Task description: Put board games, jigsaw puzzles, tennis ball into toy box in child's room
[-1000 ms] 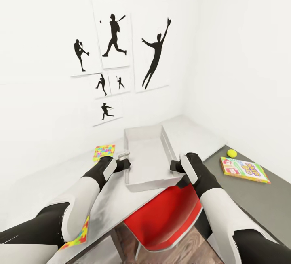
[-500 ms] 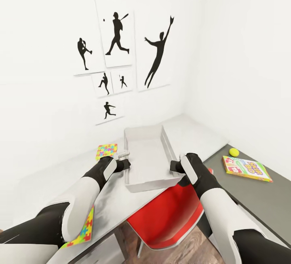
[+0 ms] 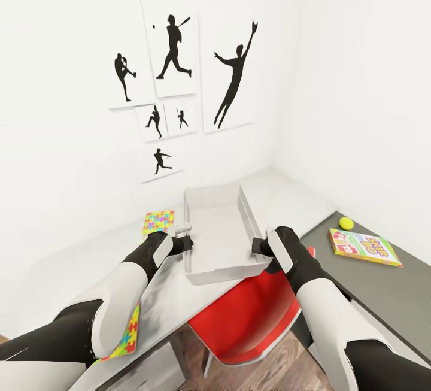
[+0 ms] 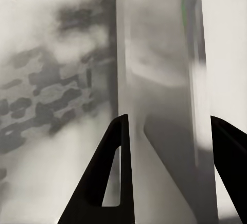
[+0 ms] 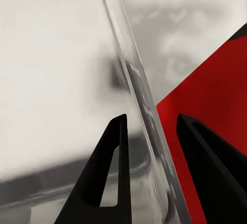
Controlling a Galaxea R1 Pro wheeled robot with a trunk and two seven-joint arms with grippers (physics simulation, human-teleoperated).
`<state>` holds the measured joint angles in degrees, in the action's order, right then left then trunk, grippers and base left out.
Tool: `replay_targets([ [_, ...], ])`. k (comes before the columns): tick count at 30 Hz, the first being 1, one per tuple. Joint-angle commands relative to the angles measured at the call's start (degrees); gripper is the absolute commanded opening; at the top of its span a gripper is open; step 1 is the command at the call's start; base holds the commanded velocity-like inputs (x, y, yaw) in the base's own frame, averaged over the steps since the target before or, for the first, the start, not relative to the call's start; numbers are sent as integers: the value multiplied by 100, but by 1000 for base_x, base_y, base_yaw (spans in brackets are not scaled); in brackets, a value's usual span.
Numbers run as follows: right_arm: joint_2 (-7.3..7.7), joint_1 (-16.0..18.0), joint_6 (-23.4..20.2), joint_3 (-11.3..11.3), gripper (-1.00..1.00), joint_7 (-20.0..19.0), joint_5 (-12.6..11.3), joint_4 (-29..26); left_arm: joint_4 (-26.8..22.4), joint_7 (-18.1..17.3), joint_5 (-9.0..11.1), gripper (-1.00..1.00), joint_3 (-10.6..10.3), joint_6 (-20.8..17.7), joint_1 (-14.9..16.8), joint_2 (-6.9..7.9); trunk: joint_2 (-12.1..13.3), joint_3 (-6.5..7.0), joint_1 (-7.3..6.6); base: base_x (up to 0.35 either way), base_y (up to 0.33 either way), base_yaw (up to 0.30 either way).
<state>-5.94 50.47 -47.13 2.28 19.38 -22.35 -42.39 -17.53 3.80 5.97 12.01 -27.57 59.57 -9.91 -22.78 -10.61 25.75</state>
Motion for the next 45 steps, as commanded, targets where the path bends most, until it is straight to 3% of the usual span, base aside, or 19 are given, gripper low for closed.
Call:
replay_targets([
  [1,-3,7,37,18,-100,48,-155,-67,119,25,80,-100,-6,-296,2,-9,-13,-19,3,-1,0,0],
  [41,-12,7,33,16,-100,48,-164,-59,119,26,80,-100,-6,-293,2,-9,-13,-67,3,0,9,0],
  [42,-12,7,33,13,100,48,-164,-59,119,29,80,100,-6,-293,2,-9,-13,-67,3,0,0,0],
  [45,-12,7,36,16,100,49,-157,-59,119,30,80,100,-6,-288,2,-9,-13,-67,3,0,0,0],
])
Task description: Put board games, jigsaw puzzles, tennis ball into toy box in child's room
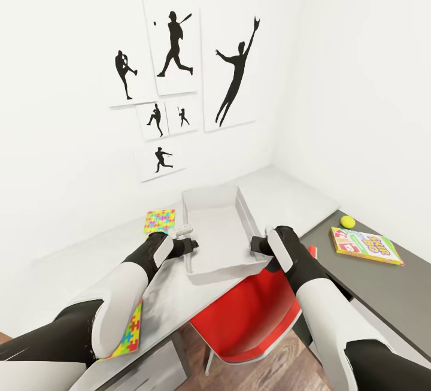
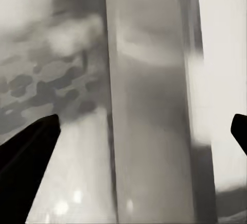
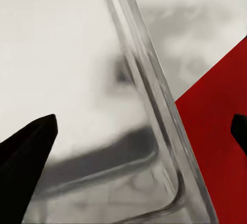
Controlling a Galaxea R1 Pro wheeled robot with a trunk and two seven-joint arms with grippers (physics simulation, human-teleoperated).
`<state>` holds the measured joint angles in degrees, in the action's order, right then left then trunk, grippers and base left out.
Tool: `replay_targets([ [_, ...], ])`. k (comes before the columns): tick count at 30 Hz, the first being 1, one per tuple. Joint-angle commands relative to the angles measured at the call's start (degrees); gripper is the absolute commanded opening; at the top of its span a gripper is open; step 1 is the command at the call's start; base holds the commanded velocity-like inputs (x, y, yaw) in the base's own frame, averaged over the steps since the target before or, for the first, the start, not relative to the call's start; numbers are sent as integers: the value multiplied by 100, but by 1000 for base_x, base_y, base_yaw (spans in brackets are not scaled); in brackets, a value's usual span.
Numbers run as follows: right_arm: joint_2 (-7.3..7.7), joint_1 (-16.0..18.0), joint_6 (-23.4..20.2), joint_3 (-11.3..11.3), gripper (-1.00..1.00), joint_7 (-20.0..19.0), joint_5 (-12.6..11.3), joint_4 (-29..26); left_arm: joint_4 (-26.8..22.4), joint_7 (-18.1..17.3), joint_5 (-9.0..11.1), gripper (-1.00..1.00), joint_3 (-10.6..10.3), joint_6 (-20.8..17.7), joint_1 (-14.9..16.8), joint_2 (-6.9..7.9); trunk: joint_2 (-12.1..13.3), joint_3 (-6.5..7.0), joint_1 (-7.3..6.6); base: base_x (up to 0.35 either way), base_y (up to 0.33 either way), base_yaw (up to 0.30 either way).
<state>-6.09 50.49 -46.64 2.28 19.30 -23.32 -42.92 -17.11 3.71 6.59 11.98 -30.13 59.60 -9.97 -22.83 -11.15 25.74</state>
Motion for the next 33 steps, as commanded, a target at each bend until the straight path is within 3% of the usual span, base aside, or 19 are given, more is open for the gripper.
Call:
replay_targets([
  [1,3,5,-12,16,100,57,-60,-6,76,40,17,100,-3,-33,-1,-3,-9,-13,5,0,0,0],
  [16,14,8,-21,5,100,36,-67,-13,62,36,18,100,0,-45,-1,-3,-9,-13,5,0,0,0],
  [19,18,12,-33,-4,100,31,-67,-68,-166,34,23,100,7,-219,-1,-3,-9,-13,5,0,0,0],
  [22,20,-7,-158,-16,100,30,-74,-388,-760,33,33,100,4,-787,-7,-3,-9,-13,5,0,0,0],
  [28,24,-88,-681,-44,100,37,-92,-1437,-2839,14,71,100,19,-2236,-72,-3,-9,-13,5,0,0,0],
  [33,21,-171,-997,-48,100,38,-97,-2053,-3873,-269,117,100,33,-2803,-188,-3,-9,-13,5,0,0,0],
])
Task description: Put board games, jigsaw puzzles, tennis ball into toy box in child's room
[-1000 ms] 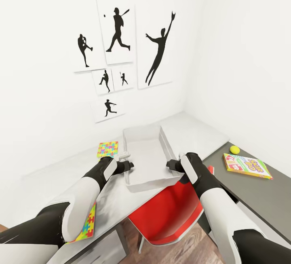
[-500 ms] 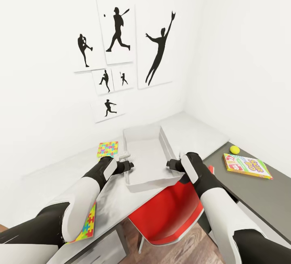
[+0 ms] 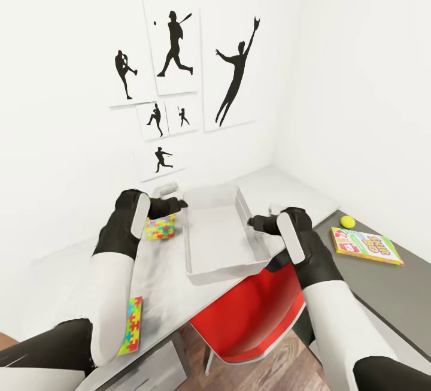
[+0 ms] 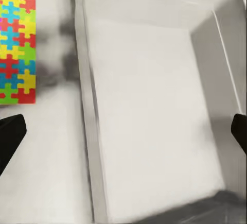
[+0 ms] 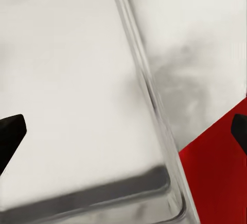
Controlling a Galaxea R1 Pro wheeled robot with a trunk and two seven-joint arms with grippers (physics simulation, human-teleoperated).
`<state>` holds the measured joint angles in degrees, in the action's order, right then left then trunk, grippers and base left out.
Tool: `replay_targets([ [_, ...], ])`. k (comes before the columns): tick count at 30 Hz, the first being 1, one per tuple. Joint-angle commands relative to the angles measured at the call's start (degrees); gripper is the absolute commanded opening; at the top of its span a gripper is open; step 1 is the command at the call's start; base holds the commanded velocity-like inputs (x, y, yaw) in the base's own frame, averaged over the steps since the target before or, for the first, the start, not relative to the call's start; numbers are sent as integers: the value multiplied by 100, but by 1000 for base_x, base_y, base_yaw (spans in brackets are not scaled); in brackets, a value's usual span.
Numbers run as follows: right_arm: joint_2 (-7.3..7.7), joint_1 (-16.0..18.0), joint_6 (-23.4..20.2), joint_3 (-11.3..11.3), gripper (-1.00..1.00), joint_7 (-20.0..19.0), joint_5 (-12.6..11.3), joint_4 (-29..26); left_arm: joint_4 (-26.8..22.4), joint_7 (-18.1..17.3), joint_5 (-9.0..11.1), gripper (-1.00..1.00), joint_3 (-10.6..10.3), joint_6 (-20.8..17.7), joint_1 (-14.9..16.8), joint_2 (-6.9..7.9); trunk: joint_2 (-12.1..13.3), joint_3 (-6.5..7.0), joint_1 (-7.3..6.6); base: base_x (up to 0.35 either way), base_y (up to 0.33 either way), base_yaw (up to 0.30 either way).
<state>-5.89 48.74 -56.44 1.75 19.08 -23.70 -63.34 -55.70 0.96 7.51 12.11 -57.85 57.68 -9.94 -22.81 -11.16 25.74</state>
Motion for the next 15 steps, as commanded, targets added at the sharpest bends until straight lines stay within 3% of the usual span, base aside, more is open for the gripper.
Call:
replay_targets([
  [1,1,-6,-61,5,100,60,-62,-104,-143,-49,31,100,24,-68,-18,-6,-11,-13,4,0,0,0],
  [6,0,-150,-284,2,100,60,-90,-821,-963,-345,59,100,34,-215,-241,-6,-11,-13,4,0,0,0],
  [10,5,-264,-356,-7,100,57,-128,-1536,-1608,-565,225,100,36,-215,-570,174,-11,-13,4,0,0,0],
  [14,76,-762,-356,-45,100,38,-387,-2252,-2340,-1167,922,100,37,-215,-1180,731,-11,-13,4,0,0,0],
  [15,138,-956,-356,-104,100,29,-544,-2414,-2495,-1420,1231,100,37,-215,-1392,977,-11,-13,4,0,0,0],
])
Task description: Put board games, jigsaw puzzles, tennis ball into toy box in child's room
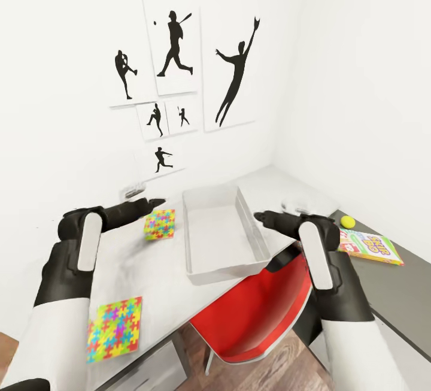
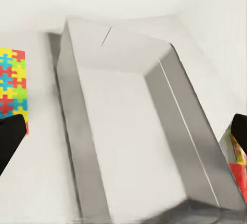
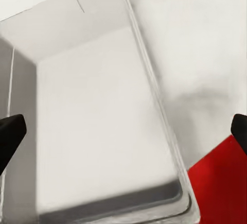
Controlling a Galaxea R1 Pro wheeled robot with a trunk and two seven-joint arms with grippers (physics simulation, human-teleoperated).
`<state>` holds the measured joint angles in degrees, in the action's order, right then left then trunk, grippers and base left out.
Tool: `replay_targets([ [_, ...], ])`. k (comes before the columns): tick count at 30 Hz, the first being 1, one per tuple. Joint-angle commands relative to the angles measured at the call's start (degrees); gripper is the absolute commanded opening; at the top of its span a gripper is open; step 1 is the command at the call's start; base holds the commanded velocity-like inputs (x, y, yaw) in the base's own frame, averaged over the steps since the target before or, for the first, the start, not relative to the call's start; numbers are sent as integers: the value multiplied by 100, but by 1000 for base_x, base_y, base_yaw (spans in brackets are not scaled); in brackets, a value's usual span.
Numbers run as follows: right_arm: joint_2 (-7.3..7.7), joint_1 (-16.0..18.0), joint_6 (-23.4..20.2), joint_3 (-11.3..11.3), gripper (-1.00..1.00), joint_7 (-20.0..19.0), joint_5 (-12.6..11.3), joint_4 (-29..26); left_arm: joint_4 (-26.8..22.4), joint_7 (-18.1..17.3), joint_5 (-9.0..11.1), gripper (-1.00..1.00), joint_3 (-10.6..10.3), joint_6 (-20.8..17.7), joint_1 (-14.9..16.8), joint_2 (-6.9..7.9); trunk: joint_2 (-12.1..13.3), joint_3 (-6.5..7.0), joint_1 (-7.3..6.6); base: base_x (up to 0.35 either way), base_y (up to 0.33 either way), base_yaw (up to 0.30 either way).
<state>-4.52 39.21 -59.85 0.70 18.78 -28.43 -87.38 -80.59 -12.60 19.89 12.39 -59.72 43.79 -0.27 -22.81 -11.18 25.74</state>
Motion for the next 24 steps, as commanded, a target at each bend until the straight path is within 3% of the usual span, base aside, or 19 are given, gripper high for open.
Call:
replay_targets([
  [1,36,-95,-15,-42,100,50,-165,-83,-67,-202,168,100,9,-28,-107,145,-11,-11,4,0,0,0],
  [3,171,-441,-15,-289,100,-83,-604,-262,-208,-783,939,100,9,-28,-489,756,-11,-11,4,0,0,0],
  [4,204,-523,-15,-364,100,-148,-718,-287,-225,-926,1136,100,9,-28,-583,926,-11,-11,4,0,0,0],
  [5,272,-683,-15,-531,100,-327,-922,-322,-247,-1196,1517,100,9,-28,-784,1278,-11,-11,4,0,0,0],
  [6,308,-764,-15,-618,100,-440,-1008,-337,-252,-1325,1698,100,11,-28,-889,1451,-11,-11,4,0,0,0],
  [8,461,-1118,-15,-991,100,-1063,-1220,-370,-260,-1815,2370,100,56,-28,-1326,2063,-11,-11,4,0,0,0],
  [9,498,-1213,-15,-1091,100,-1268,-1250,-375,-259,-1938,2525,100,96,-28,-1433,2185,-11,-11,4,0,0,0],
  [11,625,-1580,8,-1518,100,-2191,-1314,-385,-249,-2425,3004,100,403,-28,-1851,2493,-11,-11,4,0,0,0],
  [14,689,-1939,178,-1939,100,-3121,-1339,-385,-238,-2884,3224,100,826,-25,-2280,2615,-11,-11,4,0,0,0],
  [16,718,-2304,448,-2253,100,-3944,-1345,-387,-208,-3333,3309,100,1233,-14,-2717,2659,-11,-11,4,0,0,0],
  [19,751,-2594,679,-2422,100,-4749,-1342,-392,-50,-3798,3333,100,1642,28,-3127,2676,-11,-11,4,0,0,0],
  [24,752,-2725,835,-2461,100,-5236,-1315,-373,303,-4057,3333,100,1891,167,-3350,2696,-11,-11,4,-28,-2,0],
])
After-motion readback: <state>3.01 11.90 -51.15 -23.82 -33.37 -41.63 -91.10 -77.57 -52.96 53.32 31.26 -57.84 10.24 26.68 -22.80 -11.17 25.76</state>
